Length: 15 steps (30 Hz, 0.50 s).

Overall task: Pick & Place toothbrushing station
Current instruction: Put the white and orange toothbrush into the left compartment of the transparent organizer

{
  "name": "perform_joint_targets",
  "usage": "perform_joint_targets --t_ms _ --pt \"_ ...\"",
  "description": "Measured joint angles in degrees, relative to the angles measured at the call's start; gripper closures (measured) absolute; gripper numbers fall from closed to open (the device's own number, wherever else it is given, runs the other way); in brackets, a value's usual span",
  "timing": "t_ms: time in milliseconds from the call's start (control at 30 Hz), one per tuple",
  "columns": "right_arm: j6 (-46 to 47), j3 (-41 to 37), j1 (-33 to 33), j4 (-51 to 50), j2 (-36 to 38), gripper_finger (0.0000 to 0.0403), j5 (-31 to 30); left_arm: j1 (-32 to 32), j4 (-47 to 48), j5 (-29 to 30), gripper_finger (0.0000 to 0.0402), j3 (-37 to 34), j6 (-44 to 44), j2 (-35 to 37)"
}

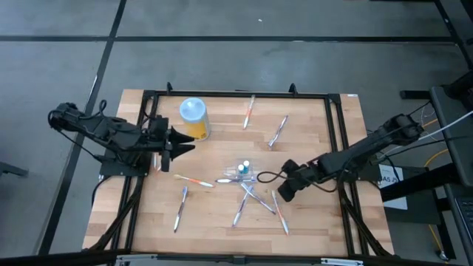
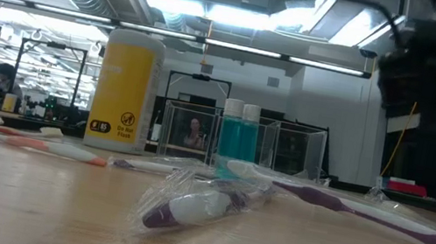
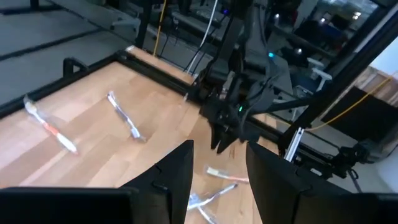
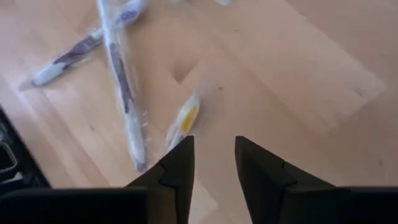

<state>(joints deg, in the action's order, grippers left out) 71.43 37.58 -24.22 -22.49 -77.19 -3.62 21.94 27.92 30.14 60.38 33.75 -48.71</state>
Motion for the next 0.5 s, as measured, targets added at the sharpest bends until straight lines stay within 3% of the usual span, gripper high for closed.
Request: perform_joint_targets --t_ms 300,500 --pt "0.49 0.01 2.26 8.78 -6.25 0.0201 -0.39 3.38 -1.26 1.93 0.0258 0.0 0.02 0.02" --pt "0.33 0.03 3.46 11.81 -9.3 0.0202 0.08 5.96 -1.57 3.35 0.0258 0.0 0.88 0.02"
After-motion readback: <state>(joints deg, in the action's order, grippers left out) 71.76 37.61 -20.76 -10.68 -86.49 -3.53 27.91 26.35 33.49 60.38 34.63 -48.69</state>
